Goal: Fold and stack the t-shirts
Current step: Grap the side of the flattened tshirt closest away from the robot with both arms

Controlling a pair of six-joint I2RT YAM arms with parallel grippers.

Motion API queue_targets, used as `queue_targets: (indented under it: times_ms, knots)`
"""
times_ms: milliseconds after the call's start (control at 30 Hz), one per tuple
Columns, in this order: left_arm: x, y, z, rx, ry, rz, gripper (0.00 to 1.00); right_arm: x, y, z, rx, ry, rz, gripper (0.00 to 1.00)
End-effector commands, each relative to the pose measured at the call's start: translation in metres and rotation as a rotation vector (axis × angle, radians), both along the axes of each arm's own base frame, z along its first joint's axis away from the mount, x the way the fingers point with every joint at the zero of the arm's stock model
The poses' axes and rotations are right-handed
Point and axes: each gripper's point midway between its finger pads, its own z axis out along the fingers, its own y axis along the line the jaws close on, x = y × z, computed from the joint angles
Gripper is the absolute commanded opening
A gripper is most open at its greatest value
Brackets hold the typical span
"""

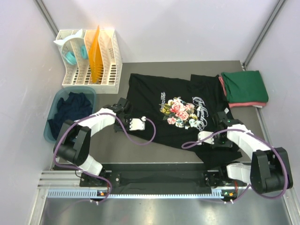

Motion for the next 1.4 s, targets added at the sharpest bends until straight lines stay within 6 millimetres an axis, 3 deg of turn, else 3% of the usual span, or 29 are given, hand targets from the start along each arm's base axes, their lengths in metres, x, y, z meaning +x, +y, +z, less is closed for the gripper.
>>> queue_targets:
  times_ms: [0,267,500,833,1367]
  knots:
    - [0.003,0.000,0.014,-0.011,-0.029,-0.012,0.00,0.034,-0.002,0.047,-0.039,-0.125,0.061,0.00]
    - [-0.004,0.001,0.023,-0.015,-0.012,-0.028,0.00,0.052,-0.006,0.090,-0.083,-0.184,0.119,0.00]
    - [0.007,0.005,0.029,0.001,-0.062,-0.026,0.00,0.060,-0.006,0.091,-0.088,-0.186,0.115,0.00]
    - [0.062,0.014,0.050,0.000,-0.176,0.054,0.00,0.081,-0.006,0.096,-0.101,-0.241,0.117,0.00]
    - [0.082,0.011,0.050,0.016,-0.198,0.018,0.00,0.134,-0.004,0.098,-0.135,-0.324,0.124,0.00]
